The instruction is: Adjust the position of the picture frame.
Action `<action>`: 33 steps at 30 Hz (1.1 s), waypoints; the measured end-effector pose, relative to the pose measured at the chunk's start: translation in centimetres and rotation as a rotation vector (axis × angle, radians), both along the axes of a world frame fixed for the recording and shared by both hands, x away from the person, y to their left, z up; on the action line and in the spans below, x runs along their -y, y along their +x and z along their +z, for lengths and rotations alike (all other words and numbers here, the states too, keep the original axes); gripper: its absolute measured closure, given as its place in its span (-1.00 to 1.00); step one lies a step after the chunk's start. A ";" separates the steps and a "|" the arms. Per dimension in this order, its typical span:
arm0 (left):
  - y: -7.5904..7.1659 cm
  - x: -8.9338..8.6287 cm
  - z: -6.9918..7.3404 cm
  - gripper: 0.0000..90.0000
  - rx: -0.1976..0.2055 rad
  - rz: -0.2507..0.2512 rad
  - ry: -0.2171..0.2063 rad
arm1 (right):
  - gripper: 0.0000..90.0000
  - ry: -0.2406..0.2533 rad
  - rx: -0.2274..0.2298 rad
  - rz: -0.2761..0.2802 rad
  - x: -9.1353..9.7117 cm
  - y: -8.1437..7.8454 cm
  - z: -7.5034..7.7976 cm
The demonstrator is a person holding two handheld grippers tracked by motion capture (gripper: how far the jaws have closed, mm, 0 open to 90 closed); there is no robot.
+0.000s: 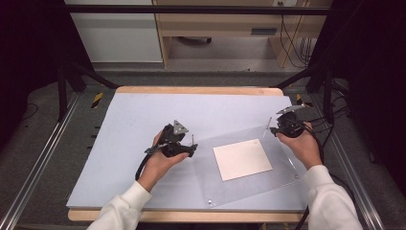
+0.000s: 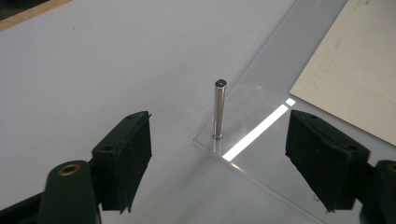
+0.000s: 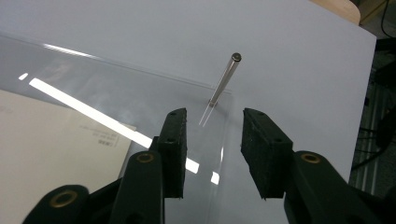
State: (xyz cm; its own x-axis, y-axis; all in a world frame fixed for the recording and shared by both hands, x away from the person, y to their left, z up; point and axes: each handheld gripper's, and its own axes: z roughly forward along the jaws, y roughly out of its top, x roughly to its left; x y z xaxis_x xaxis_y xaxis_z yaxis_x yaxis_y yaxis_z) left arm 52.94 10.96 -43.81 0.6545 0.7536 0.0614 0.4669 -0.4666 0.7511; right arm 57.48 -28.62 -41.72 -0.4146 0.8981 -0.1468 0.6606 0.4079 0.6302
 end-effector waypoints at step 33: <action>-0.7 1.4 -2.7 0.09 0.049 0.083 -0.051 | 0.89 0.147 0.079 -0.196 -1.2 3.9 -4.7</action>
State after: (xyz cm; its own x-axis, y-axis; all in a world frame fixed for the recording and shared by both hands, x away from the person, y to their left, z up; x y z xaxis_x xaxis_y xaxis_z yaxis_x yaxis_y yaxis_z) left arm 52.20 9.56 -46.54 0.5871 0.8078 0.0521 0.4644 -0.3888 0.7957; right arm 61.37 -27.40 -46.44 -0.2230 0.9742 -0.0335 0.6647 0.1771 0.7259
